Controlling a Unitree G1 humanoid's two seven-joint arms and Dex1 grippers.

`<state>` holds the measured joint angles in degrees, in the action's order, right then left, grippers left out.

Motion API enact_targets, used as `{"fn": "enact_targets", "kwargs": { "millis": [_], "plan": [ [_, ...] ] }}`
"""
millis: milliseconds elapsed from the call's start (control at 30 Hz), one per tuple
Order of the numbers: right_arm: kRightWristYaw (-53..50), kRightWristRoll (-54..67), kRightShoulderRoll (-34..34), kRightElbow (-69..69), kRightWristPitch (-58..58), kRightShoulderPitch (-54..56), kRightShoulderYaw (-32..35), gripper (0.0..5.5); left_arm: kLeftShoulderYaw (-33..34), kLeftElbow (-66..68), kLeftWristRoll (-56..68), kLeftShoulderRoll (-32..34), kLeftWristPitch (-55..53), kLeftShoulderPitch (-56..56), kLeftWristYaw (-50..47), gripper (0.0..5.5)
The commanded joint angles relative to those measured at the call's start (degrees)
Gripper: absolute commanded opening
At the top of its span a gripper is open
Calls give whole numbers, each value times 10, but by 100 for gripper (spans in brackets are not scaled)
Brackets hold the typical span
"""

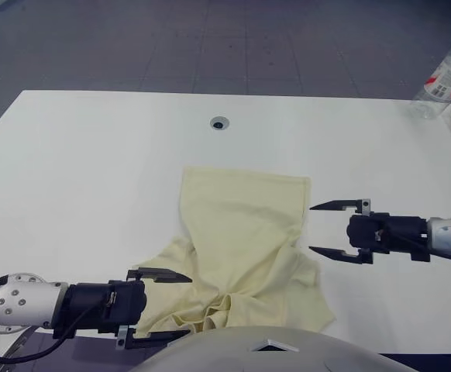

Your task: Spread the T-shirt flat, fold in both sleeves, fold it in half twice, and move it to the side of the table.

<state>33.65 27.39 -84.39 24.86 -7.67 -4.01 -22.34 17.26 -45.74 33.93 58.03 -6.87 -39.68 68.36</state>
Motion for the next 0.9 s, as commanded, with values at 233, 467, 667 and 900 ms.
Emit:
{"fn": "enact_targets", "kwargs": {
  "millis": [233,467,667,900],
  "plan": [
    [104,-257,102,-8,53,-26,-54,540,-140,126,-183,-84,-5,155,-147,539],
    [136,-309,120,-60,24,-31,-22,540,-236,206,-308,-128,2,189,-212,539],
    [193,-301,117,-111,23,-9,8,540,-275,268,-400,-131,12,186,-264,539],
    [235,-303,163,-268,17,50,24,540,-281,318,-440,-141,-3,199,-334,539]
  ]
}}
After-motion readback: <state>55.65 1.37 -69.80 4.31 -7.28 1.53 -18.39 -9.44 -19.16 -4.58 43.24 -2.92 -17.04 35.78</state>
